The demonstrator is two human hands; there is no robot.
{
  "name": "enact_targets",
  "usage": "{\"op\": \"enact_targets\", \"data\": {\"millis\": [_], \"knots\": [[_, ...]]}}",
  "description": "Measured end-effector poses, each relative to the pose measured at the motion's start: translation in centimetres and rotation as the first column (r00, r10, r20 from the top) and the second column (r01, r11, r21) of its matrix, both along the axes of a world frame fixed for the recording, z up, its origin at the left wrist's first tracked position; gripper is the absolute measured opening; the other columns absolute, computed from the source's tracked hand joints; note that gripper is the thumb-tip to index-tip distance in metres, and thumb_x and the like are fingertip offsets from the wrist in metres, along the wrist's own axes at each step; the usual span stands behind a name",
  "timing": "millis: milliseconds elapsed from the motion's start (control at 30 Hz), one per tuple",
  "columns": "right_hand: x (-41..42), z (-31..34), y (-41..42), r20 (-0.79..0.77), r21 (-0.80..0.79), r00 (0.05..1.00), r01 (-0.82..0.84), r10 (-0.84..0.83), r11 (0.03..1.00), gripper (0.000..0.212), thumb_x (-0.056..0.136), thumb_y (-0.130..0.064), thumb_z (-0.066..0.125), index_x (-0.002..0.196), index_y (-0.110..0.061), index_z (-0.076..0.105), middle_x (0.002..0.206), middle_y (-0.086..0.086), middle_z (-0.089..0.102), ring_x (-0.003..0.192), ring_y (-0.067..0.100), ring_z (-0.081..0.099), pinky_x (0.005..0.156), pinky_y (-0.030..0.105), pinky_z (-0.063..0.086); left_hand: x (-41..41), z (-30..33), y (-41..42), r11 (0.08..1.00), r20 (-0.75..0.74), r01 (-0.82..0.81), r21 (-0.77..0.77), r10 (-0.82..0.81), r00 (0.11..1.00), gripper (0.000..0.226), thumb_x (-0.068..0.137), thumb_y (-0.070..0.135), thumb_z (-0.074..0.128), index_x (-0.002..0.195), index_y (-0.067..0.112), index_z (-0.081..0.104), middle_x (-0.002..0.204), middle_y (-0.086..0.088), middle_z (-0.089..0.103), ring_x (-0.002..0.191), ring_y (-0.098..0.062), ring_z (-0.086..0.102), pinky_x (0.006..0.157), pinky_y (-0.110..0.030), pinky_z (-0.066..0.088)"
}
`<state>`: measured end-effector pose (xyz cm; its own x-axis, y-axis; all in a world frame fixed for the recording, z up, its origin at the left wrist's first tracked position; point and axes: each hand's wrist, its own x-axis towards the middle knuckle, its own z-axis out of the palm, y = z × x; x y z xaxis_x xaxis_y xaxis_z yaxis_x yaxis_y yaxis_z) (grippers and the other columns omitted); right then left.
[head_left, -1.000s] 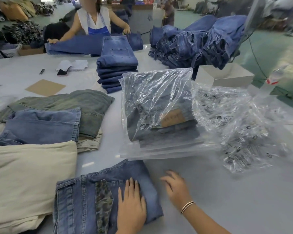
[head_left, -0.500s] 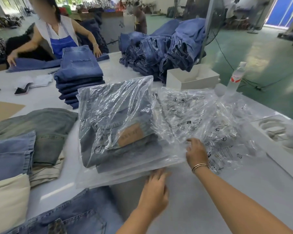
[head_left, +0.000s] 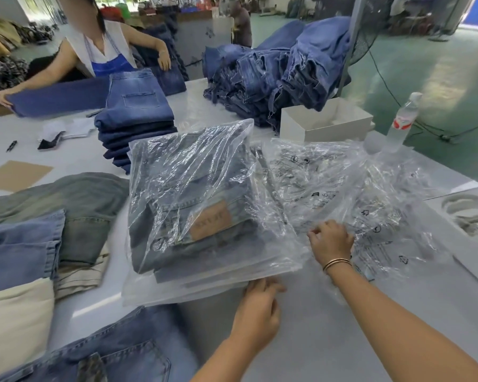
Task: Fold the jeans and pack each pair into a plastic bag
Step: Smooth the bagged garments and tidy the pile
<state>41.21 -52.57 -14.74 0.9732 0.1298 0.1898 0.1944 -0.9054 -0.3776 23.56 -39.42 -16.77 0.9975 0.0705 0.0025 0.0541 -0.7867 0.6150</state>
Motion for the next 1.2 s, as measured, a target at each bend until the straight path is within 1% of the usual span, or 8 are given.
{"op": "enact_targets", "data": {"millis": [100,200,367,567,667,800,867,1200], "knots": [[-2.2,1.9,0.3,0.354,0.371,0.934,-0.09,-0.051,0.924,0.011,0.083,-0.008,0.064,0.073,-0.007,0.058,0.074,0.005,0.059,0.072,0.023,0.053,0.088,0.047,0.038,0.7,0.9,-1.3,0.951,-0.177,-0.07,-0.301,0.016,0.984,0.03,0.096,0.01,0.044,0.117,0.017,0.064,0.121,-0.001,0.062,0.116,-0.015,0.054,0.094,-0.018,0.038],[-3.9,1.5,0.5,0.283,0.435,0.958,-0.174,0.049,0.883,0.003,0.087,-0.003,0.061,0.088,-0.006,0.059,0.085,0.002,0.061,0.079,0.02,0.055,0.095,0.057,0.042,1.1,1.9,-2.4,0.824,-0.322,-0.25,-0.508,0.087,0.943,0.028,0.1,0.015,0.044,0.122,0.013,0.061,0.124,-0.003,0.061,0.115,-0.014,0.056,0.091,-0.018,0.04],[-1.0,-0.1,-0.8,-0.304,-0.146,0.949,-0.13,0.081,0.981,0.06,0.094,-0.024,0.052,0.148,-0.02,0.025,0.158,0.002,0.017,0.134,0.029,0.038,0.11,0.049,0.03,0.5,2.1,-3.0,0.779,-0.333,-0.29,-0.556,0.11,0.936,0.035,0.095,0.008,0.05,0.13,0.011,0.052,0.13,-0.004,0.056,0.107,-0.007,0.05,0.079,-0.001,0.035],[0.6,-0.2,-0.3,-0.139,-0.569,0.989,-0.04,-0.049,0.821,0.025,0.095,-0.018,0.047,0.108,-0.026,0.067,0.109,0.003,0.067,0.107,0.023,0.058,0.09,0.034,0.042,1.5,4.7,-0.3,0.361,-0.468,-0.506,-0.783,0.192,0.863,0.039,0.096,0.048,0.047,0.119,0.019,0.058,0.119,0.005,0.06,0.114,-0.012,0.055,0.094,-0.025,0.042],[1.2,0.5,0.3,-0.058,-0.386,0.998,-0.037,0.016,0.922,0.023,0.096,-0.029,0.047,0.096,-0.019,0.068,0.098,0.005,0.068,0.098,0.025,0.058,0.085,0.035,0.039,2.5,5.5,0.2,0.207,-0.53,-0.565,-0.799,0.201,0.824,0.045,0.099,0.049,0.039,0.109,0.014,0.065,0.115,-0.003,0.066,0.098,-0.012,0.061,0.074,-0.024,0.043],[0.3,2.1,1.8,0.012,-0.105,0.994,-0.108,0.11,0.989,0.017,0.092,-0.021,0.051,0.079,-0.013,0.06,0.086,0.009,0.063,0.082,0.028,0.055,0.085,0.038,0.038,3.6,5.7,0.5,0.217,-0.527,-0.581,-0.785,0.259,0.809,0.033,0.102,0.039,0.037,0.1,0.016,0.061,0.113,-0.004,0.066,0.1,-0.013,0.061,0.069,-0.023,0.041],[-0.1,2.7,1.9,-0.001,0.112,0.996,-0.088,0.089,0.99,0.02,0.092,-0.014,0.05,0.073,-0.012,0.051,0.075,0.011,0.056,0.071,0.028,0.05,0.063,0.032,0.038,3.9,5.9,0.4,0.22,-0.533,-0.594,-0.773,0.283,0.798,0.031,0.103,0.037,0.037,0.101,0.016,0.06,0.111,-0.003,0.065,0.103,-0.014,0.062,0.065,-0.021,0.041],[-7.2,16.5,4.9,0.341,0.68,0.931,-0.339,0.13,0.65,0.013,0.092,-0.02,0.042,0.083,-0.015,0.05,0.067,0.017,0.06,0.06,0.02,0.061,0.051,0.031,0.047,4.1,5.6,-0.4,0.113,-0.579,-0.598,-0.794,0.163,0.799,0.049,0.095,0.059,0.038,0.099,0.014,0.059,0.106,-0.005,0.061,0.081,-0.017,0.058,0.065,-0.028,0.042]]}}
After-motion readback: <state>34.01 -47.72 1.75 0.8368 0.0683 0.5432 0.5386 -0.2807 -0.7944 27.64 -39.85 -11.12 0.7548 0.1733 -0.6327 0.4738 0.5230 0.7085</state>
